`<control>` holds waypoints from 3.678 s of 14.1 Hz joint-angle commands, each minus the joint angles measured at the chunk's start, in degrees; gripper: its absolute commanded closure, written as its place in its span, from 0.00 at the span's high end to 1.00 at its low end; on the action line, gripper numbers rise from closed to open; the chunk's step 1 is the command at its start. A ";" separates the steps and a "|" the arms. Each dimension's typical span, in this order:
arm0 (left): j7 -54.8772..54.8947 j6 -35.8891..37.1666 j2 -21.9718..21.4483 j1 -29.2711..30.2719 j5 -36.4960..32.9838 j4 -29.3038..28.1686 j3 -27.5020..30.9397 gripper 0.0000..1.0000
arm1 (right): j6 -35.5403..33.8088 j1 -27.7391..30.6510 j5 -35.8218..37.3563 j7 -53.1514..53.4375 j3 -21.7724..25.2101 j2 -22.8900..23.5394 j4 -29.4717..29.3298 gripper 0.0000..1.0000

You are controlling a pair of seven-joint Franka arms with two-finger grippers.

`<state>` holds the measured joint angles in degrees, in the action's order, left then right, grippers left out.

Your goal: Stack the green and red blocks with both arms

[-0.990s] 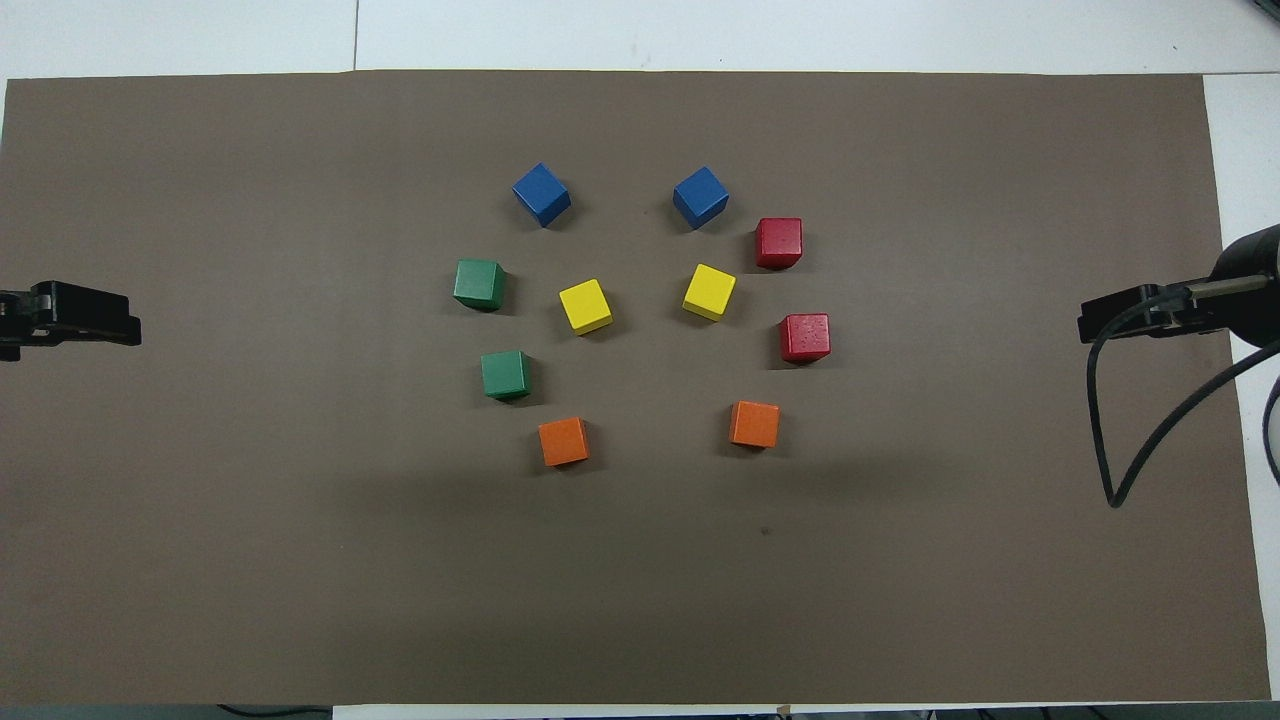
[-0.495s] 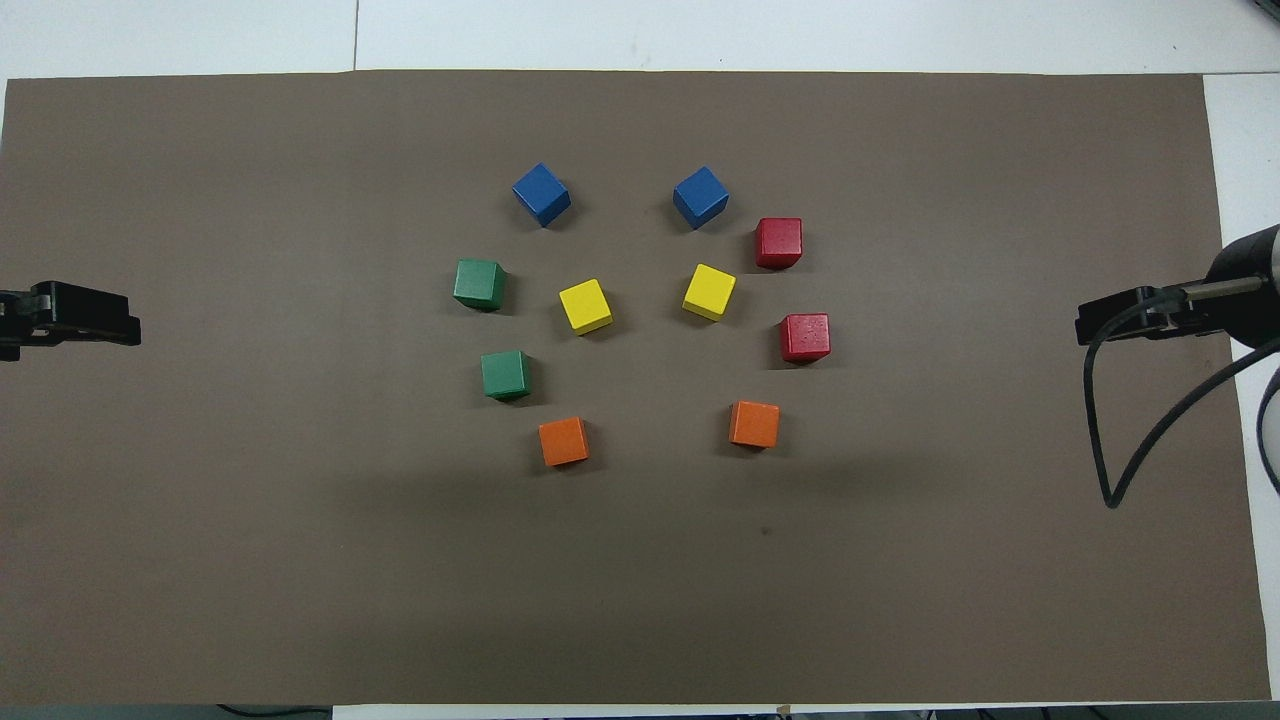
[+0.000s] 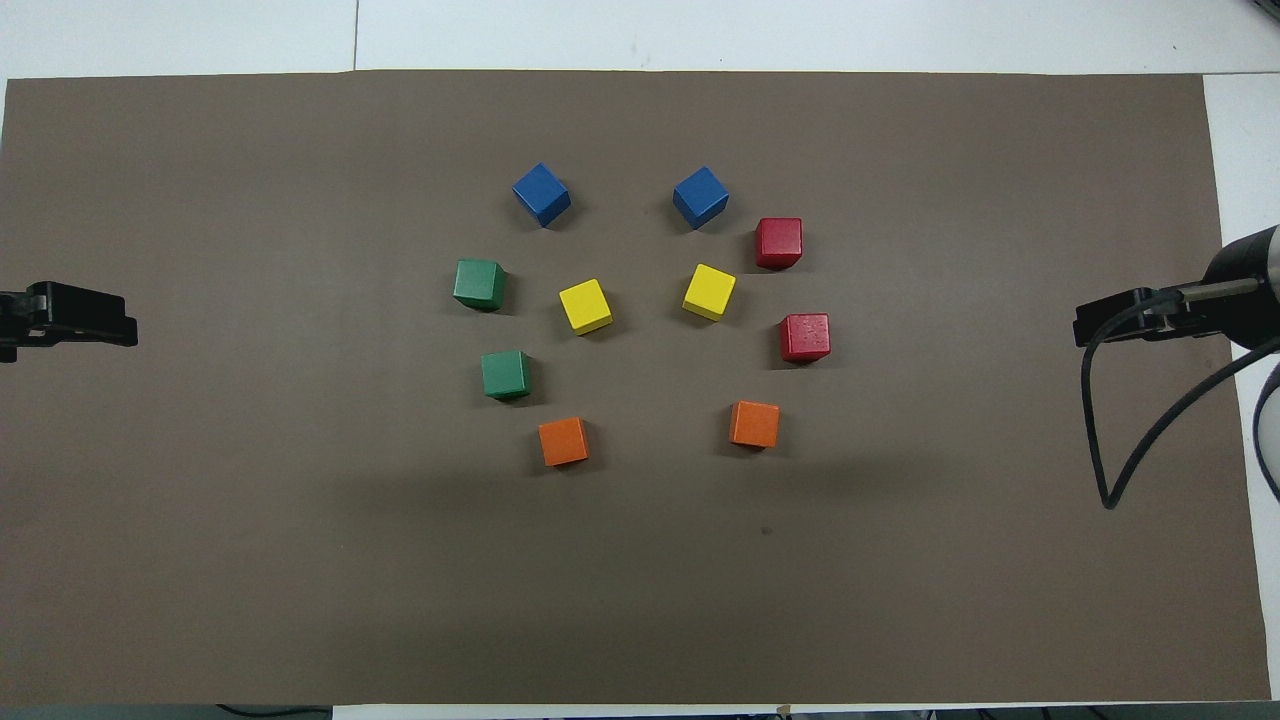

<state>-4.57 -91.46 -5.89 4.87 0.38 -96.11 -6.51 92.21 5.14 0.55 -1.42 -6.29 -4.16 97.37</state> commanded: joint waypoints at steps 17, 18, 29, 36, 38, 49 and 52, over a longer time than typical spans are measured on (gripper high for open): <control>-0.44 -5.12 -1.22 3.75 -0.99 -2.57 0.88 1.00 | 6.75 -9.26 -0.99 13.36 -0.65 -0.51 3.35 0.96; -0.44 -5.39 -2.01 3.75 -0.99 -3.89 0.88 1.00 | 7.88 -9.97 -0.99 14.77 -0.65 -0.15 3.79 0.96; -4.12 -7.58 -3.06 -1.69 -0.55 -6.79 -0.08 1.00 | 29.94 -16.04 -0.90 20.95 -0.65 9.59 12.85 0.96; -7.12 -14.44 -6.94 -5.48 0.15 -16.47 -0.17 1.00 | 37.07 -16.13 -0.46 17.59 -0.56 14.43 14.25 0.97; -7.30 -15.32 -6.94 -6.09 0.24 -17.61 -0.17 1.00 | 38.74 -15.96 -0.46 18.55 -0.56 15.57 14.60 0.97; -17.74 -25.77 1.31 -17.24 2.52 -21.57 -0.08 1.00 | 38.13 -16.13 4.53 25.50 -0.39 19.18 14.96 0.96; -21.09 -29.20 5.53 -20.76 2.52 -21.22 -0.08 1.00 | 36.03 -16.30 5.43 25.50 -0.47 20.67 13.56 0.96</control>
<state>-23.36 -118.16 -3.08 -13.31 2.22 -117.70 -7.51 129.58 -11.14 4.57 22.61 -6.43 15.26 112.22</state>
